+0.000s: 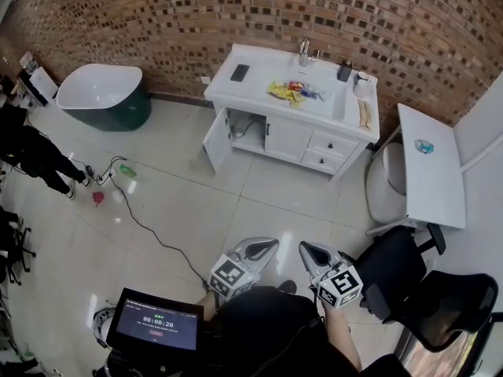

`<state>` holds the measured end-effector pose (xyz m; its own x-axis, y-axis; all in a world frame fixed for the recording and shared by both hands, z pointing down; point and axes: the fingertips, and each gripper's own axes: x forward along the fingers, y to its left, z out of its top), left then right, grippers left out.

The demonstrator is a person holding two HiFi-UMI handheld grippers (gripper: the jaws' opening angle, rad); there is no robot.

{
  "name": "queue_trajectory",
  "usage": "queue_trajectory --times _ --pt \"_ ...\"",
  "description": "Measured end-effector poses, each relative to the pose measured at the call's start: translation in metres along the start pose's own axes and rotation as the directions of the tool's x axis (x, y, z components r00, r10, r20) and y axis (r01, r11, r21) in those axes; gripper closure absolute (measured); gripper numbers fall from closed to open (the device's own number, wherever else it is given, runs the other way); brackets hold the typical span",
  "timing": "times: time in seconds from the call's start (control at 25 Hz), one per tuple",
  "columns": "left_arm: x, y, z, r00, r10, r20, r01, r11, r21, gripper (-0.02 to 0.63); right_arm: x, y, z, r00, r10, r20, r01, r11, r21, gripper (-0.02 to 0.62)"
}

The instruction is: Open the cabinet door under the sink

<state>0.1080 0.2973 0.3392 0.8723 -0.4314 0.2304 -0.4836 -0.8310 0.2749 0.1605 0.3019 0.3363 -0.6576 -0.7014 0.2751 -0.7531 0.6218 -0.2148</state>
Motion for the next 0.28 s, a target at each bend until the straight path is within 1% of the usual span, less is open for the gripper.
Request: queue_trajectory --times 0.28 --pt "0.0019 -0.003 -0.0065 1.0 0.0 0.002 0.0 1.0 0.006 0.589 -0.0024 -0.0039 -0.0022 1.0 -0.013 0.008 0.013 1.0 -0.013 0.604"
